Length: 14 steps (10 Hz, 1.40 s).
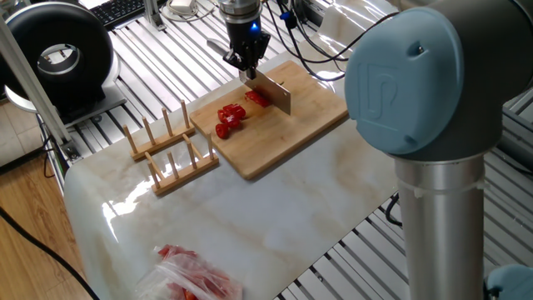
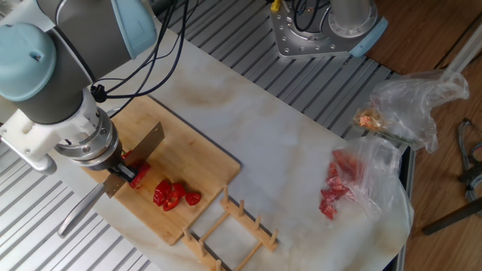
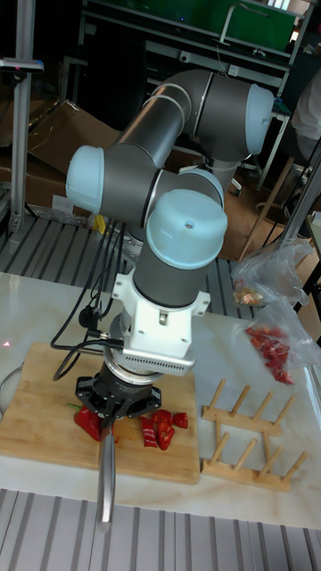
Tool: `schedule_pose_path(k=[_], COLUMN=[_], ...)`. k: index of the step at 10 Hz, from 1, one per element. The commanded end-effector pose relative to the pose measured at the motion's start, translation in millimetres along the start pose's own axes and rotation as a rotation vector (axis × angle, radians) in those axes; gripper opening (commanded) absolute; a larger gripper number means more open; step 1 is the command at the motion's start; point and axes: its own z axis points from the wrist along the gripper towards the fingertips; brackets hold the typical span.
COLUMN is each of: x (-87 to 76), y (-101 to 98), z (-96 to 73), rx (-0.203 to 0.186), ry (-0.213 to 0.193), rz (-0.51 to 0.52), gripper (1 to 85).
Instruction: Chop the chili peppers
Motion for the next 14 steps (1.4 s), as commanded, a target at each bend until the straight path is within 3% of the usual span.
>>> schedule_pose_path(k=[1, 2, 3, 8, 11, 13, 14], x=[-1.2, -2.3, -2.5, 1.0, -0.3, 0.6, 3.5], y=[1.3, 0.2, -1.2, 2.0, 2.5, -5.2, -8.2], z=[0.7, 3.4, 12.3, 2.2, 2.0, 15.0, 11.5], rx=[-0.013, -0.014, -0.039, -0.014, -0.021, -0.037, -0.024], ry=[-0.005, -0.011, -0.028, 0.013, 0.005, -0.016, -0.004], rz=[0.002, 0.002, -0.003, 0.003, 0.0, -0.018, -0.019], gripper=[1.3, 1.3, 1.3, 1.3, 1.3, 1.3, 1.3])
